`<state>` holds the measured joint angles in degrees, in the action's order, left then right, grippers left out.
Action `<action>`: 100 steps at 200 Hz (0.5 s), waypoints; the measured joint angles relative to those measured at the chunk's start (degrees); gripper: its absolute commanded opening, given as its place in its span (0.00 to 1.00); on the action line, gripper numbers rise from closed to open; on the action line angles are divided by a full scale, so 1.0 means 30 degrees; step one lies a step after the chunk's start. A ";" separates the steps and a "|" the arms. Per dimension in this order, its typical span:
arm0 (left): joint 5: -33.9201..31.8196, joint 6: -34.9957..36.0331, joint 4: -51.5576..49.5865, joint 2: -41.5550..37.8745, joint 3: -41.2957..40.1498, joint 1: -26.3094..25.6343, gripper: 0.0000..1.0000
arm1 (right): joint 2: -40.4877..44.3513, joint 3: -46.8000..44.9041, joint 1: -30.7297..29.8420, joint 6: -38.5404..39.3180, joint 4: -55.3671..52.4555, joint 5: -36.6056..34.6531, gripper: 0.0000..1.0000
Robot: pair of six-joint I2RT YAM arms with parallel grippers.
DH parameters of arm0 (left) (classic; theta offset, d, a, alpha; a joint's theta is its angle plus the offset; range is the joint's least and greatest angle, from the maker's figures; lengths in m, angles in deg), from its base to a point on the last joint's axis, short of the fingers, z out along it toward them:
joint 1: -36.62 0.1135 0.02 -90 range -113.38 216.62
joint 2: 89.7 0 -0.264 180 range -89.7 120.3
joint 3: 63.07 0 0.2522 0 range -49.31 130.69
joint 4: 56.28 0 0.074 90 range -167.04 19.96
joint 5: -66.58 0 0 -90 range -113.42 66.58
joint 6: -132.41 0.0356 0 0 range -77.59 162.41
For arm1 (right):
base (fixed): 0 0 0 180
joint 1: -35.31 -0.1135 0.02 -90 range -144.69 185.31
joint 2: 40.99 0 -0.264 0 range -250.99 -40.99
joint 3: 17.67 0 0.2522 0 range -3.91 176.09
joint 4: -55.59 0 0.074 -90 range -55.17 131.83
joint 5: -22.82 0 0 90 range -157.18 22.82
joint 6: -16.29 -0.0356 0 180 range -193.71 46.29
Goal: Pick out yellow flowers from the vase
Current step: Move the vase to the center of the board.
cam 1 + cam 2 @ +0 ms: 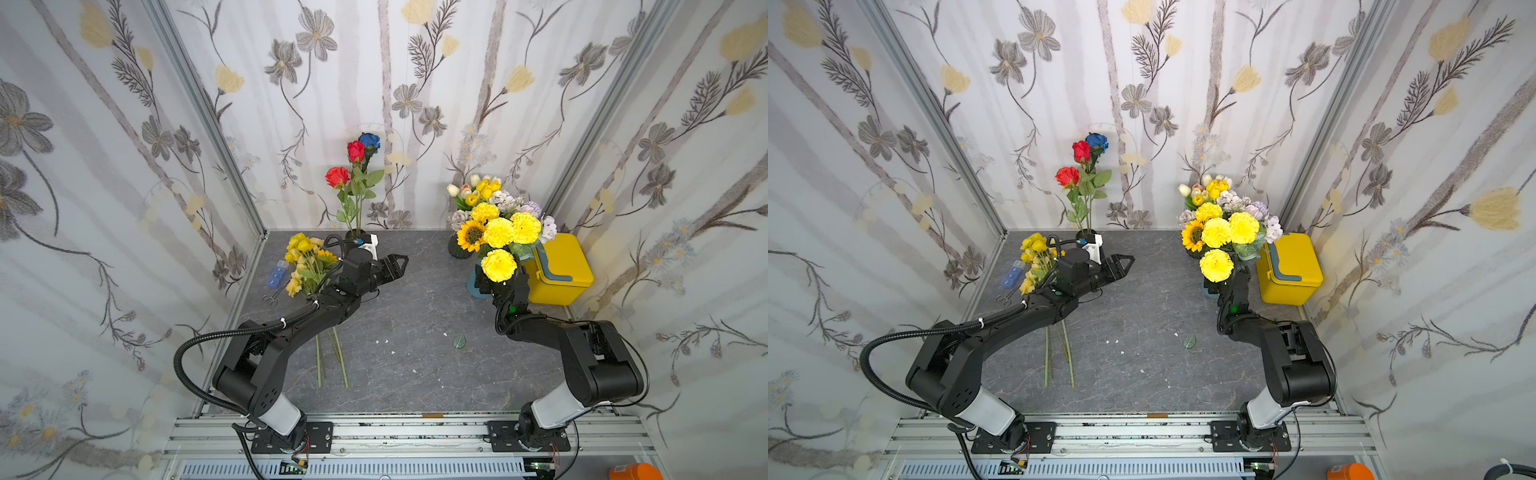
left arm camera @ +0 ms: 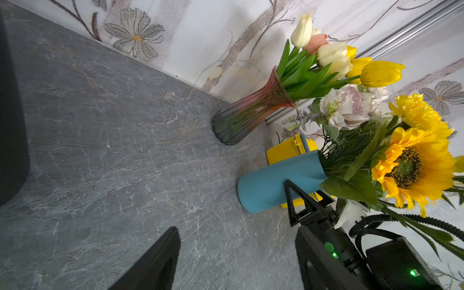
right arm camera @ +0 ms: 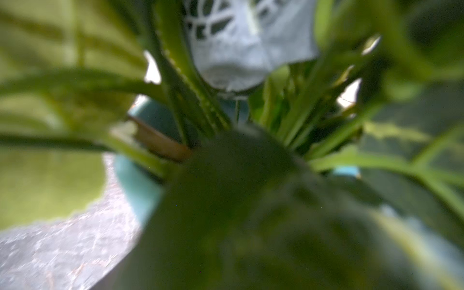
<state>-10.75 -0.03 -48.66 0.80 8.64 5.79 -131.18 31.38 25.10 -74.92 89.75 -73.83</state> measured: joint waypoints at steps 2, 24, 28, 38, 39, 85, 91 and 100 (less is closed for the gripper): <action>-0.0007 0.0000 0.0000 -0.0044 -0.0044 0.0007 0.76 | 0.0073 -0.0036 -0.0109 0.0000 -0.0051 0.0000 0.73; -0.0160 0.0029 -0.0080 -0.0408 -0.0284 0.0138 0.76 | 0.0685 -0.0452 -0.1209 0.0000 -0.0357 0.0044 0.73; -0.0160 0.0051 -0.0102 -0.0466 -0.0313 0.0160 0.76 | 0.0750 -0.0503 -0.1370 0.0000 -0.0372 0.0036 0.73; -0.0219 0.0080 -0.0138 -0.0634 -0.0393 0.0233 0.76 | 0.0976 -0.0721 -0.1953 0.0000 -0.0415 0.0022 0.73; -0.0226 0.0080 -0.0146 -0.0648 -0.0401 0.0233 0.76 | 0.1005 -0.0765 -0.2033 0.0000 -0.0415 0.0015 0.73; -0.0517 0.0233 -0.0423 -0.1290 -0.0772 0.0561 0.76 | 0.1180 -0.1297 -0.3869 -0.0087 0.0051 -0.0481 0.73; -0.0532 0.0270 -0.0503 -0.1377 -0.0823 0.0605 0.77 | 0.1180 -0.1348 -0.4044 -0.0080 0.0124 -0.0699 0.73; -0.0634 0.0299 -0.0627 -0.1515 -0.0903 0.0641 0.77 | 0.1180 -0.1428 -0.4306 -0.0080 0.0270 -0.0911 0.73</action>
<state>-12.65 0.87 -50.54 -3.75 5.93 7.72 -127.64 27.09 12.18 -75.17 90.56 -76.57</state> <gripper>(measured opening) 0.765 0.807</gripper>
